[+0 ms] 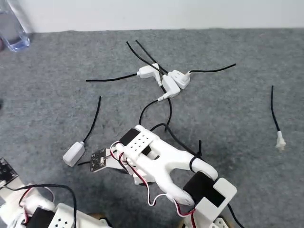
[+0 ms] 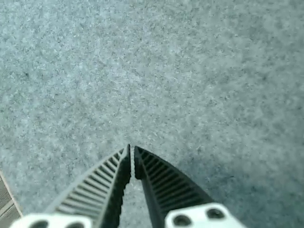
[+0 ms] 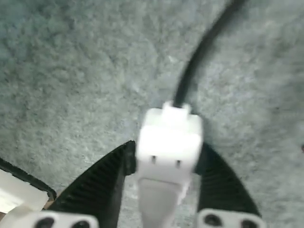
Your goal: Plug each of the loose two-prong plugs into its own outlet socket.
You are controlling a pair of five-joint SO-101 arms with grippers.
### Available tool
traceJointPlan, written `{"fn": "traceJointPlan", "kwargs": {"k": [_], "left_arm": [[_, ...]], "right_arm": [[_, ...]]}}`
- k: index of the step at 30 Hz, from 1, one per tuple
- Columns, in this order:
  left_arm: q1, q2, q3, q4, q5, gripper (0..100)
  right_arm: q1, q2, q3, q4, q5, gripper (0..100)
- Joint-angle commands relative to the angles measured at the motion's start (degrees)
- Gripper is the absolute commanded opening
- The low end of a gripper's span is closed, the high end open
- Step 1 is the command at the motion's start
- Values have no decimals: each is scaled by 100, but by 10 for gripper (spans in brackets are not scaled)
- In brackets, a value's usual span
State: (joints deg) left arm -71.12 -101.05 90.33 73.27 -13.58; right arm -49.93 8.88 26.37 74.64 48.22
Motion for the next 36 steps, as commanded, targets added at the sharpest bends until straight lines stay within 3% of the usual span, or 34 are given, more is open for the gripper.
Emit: {"fn": "traceJointPlan", "kwargs": {"k": [1,5,11,22,28,36], "left_arm": [[18,44,31,-149,0,12],[18,44,171,-360,0,12],[-9,44,189,-378,0,12],[26,44,277,-378,0,12],[26,44,286,-387,0,12],[26,44,286,-387,0,12]], "right_arm": [[-31,-127,35,-48,-9,37],[13,-145,35,-180,9,12],[787,-347,-457,-224,202,8],[1402,-787,-2497,1033,334,8],[1807,-787,-3305,1165,281,8],[2870,-769,-3464,-127,-1002,8]]}}
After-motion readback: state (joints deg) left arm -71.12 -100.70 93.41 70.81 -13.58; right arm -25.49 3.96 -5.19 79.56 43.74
